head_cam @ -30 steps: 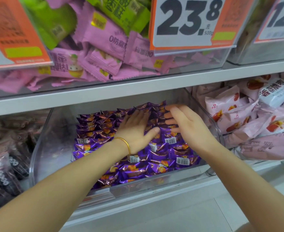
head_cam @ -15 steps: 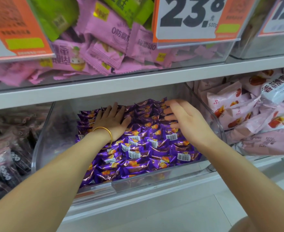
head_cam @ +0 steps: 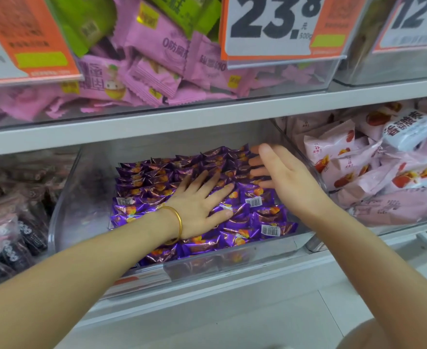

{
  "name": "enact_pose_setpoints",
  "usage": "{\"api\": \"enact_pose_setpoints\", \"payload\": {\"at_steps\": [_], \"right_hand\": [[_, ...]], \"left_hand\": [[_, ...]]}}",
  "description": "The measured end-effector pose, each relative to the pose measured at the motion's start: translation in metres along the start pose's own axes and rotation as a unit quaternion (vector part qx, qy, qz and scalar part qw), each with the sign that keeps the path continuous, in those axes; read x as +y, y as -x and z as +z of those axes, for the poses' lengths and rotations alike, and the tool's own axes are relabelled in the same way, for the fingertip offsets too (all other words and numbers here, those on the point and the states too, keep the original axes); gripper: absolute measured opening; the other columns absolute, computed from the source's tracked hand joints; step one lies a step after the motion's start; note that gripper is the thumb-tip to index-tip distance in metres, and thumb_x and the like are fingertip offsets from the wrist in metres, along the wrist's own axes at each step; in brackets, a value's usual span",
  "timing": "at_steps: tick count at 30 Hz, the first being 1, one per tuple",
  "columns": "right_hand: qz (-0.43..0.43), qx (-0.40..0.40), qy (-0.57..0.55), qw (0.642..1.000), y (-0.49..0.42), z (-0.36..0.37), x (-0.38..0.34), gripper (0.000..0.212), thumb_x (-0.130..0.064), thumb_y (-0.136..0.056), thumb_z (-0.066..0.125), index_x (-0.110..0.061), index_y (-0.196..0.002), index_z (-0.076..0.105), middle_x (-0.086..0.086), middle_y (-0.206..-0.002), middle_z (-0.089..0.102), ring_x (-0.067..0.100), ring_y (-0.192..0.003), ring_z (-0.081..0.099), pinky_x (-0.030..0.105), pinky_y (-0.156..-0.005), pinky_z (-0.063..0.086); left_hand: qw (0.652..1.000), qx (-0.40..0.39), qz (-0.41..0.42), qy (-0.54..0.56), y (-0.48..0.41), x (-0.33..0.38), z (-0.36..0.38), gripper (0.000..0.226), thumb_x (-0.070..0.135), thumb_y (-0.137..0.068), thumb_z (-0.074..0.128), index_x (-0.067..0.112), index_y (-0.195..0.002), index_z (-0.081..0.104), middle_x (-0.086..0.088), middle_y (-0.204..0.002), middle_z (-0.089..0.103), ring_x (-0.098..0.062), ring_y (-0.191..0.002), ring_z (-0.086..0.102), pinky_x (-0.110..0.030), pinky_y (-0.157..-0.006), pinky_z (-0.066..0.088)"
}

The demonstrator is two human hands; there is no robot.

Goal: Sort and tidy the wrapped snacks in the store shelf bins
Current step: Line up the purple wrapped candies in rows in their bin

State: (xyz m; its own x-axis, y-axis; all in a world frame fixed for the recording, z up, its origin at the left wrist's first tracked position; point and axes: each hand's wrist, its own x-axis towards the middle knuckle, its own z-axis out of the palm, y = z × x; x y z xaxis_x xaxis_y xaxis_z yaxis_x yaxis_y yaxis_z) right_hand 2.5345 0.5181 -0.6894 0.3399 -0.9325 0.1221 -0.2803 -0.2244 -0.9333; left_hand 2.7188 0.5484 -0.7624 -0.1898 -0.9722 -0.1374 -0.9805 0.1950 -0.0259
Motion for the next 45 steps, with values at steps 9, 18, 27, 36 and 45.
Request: {"api": "enact_pose_setpoints", "payload": {"at_steps": [9, 18, 27, 36, 45], "right_hand": [[-0.014, -0.070, -0.080, 0.994, 0.005, -0.011, -0.005, 0.043, -0.056, -0.087, 0.030, -0.034, -0.116, 0.051, -0.007, -0.122, 0.060, 0.007, -0.119, 0.052, 0.036, -0.107, 0.039], [-0.034, -0.046, -0.053, 0.997, 0.011, -0.014, -0.007, 0.038, -0.051, -0.094, 0.031, -0.031, -0.120, 0.050, -0.006, -0.123, 0.058, 0.007, -0.119, 0.052, 0.040, -0.108, 0.037], [-0.110, -0.040, 0.014, 0.993, 0.039, 0.014, -0.010, 0.020, -0.028, -0.097, 0.042, -0.024, -0.109, 0.058, -0.003, -0.105, 0.064, 0.016, -0.104, 0.059, 0.042, -0.098, 0.045], [-0.173, -0.159, 0.282, 0.930, 0.065, 0.089, -0.029, 0.036, -0.029, -0.098, 0.036, -0.017, -0.129, 0.050, 0.004, -0.127, 0.054, 0.019, -0.120, 0.047, 0.038, -0.100, 0.038], [-0.151, -0.145, 0.416, 0.885, 0.069, 0.113, -0.026, 0.037, -0.034, -0.097, 0.036, -0.021, -0.129, 0.048, 0.003, -0.127, 0.053, 0.023, -0.118, 0.050, 0.041, -0.093, 0.044]], "left_hand": [[0.998, -0.015, 0.064, 0.014, -0.015, 0.045, -0.023, 0.070, 0.071, -0.085, 0.010, 0.041, -0.147, -0.002, 0.001, -0.158, -0.009, -0.023, -0.145, -0.010, -0.047, -0.117, -0.005], [0.988, -0.076, 0.119, -0.060, -0.018, 0.059, -0.012, 0.061, 0.063, -0.091, 0.015, 0.045, -0.144, -0.010, -0.003, -0.157, -0.018, -0.027, -0.143, -0.020, -0.047, -0.116, -0.011], [0.992, 0.085, -0.051, 0.074, 0.055, 0.031, -0.048, 0.058, 0.054, -0.093, 0.025, 0.024, -0.139, 0.042, -0.007, -0.156, 0.017, -0.026, -0.144, 0.007, -0.039, -0.118, 0.009], [0.972, 0.165, -0.170, -0.002, 0.173, 0.010, -0.008, 0.059, 0.046, -0.091, 0.021, 0.013, -0.116, 0.064, -0.017, -0.119, 0.063, -0.036, -0.120, 0.052, -0.047, -0.102, 0.039], [0.965, 0.249, -0.065, -0.048, 0.188, -0.004, -0.003, 0.051, 0.041, -0.089, 0.031, 0.012, -0.114, 0.065, -0.011, -0.120, 0.064, -0.030, -0.120, 0.054, -0.041, -0.105, 0.041]]}}
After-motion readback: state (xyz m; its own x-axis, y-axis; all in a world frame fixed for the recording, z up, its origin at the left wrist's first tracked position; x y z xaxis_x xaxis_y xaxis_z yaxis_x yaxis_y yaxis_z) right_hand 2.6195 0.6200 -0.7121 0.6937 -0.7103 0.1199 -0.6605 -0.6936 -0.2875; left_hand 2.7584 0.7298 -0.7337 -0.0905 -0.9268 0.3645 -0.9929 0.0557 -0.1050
